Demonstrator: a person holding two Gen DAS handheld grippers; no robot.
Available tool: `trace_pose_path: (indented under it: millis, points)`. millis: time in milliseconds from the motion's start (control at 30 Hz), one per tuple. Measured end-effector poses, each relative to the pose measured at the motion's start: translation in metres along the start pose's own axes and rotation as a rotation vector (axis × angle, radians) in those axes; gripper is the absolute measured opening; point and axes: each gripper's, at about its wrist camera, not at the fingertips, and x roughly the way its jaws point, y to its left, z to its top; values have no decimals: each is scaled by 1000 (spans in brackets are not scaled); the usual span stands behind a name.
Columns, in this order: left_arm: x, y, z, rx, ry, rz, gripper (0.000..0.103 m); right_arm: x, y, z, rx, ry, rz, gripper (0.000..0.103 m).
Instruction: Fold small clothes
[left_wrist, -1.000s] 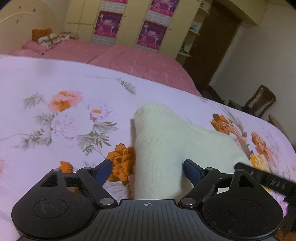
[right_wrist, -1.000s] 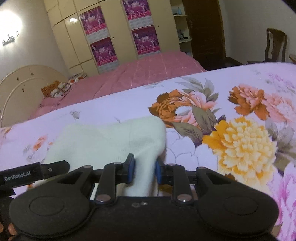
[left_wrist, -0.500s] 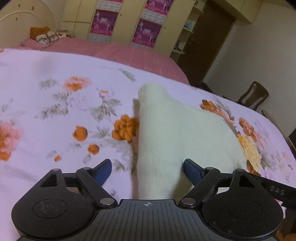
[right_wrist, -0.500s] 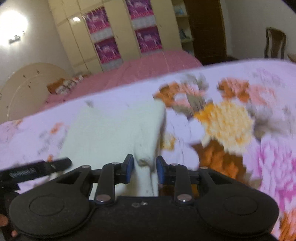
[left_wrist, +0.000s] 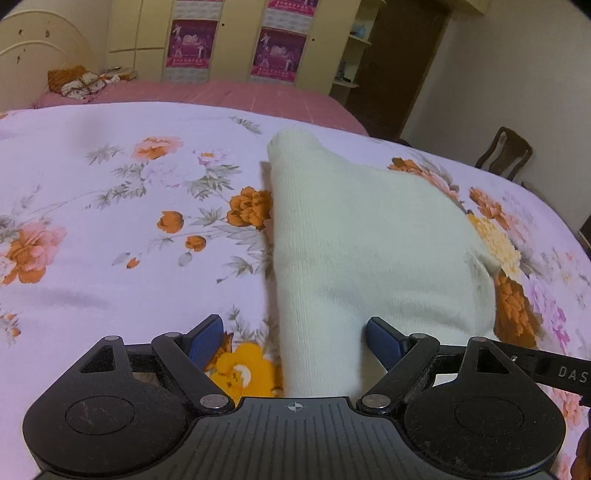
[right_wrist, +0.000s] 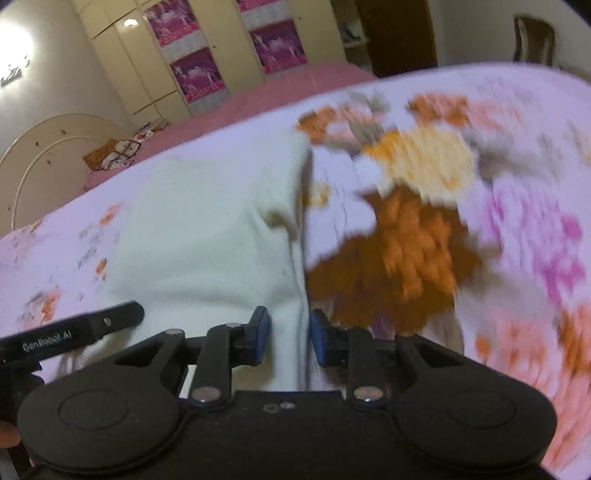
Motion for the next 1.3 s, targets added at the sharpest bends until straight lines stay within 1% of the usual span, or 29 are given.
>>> trace_pose_path:
  millis: [33,167,300,400,467,533,667,700,733,767,800,833,867,1000,1200,1300]
  points:
    - [-2,-1,-1,4,5,3,84,-2,-2,-3,12,-3,3,25]
    - [-8,-4,-4,15,21,10,84,-11,3,-7,-4,12,-5,26]
    - [-12,-5,-3,11,34,-3,84,-18,3,-11,-4,36,-1,27]
    - [-15,-6,-1,3,38,-21,84,-23,2,-10,1,47,1,30]
    - [-17,-7,2,3,33,-29,84,-28,3,-8,6,41,6,35]
    - [-18,-7,6,6,24,-34,84,-32,1,-3,22,24,16,48]
    - [-14,-5,19,-13,15,-56,83,-36,2,12,37,-13,42,51]
    - [-12,-4,22,-19,17,-63,83,-34,1,16,41,-18,48,54]
    - [-8,-3,25,-26,20,-76,78,-32,1,20,47,-21,52,60]
    - [-5,-2,27,-34,28,-89,73,-29,1,23,53,-24,57,63]
    - [0,0,29,-45,39,-104,71,-26,0,25,58,-27,64,64]
    - [4,2,31,-60,50,-114,66,-22,0,29,65,-26,76,64]
    - [8,4,32,-71,56,-121,64,-18,-1,31,70,-23,84,64]
    - [22,12,38,-110,78,-162,63,0,-6,42,105,-18,103,64]
    - [35,12,42,-99,89,-209,63,25,-12,54,126,-3,120,64]
    - [38,16,44,-125,96,-240,61,39,-14,55,147,13,151,64]
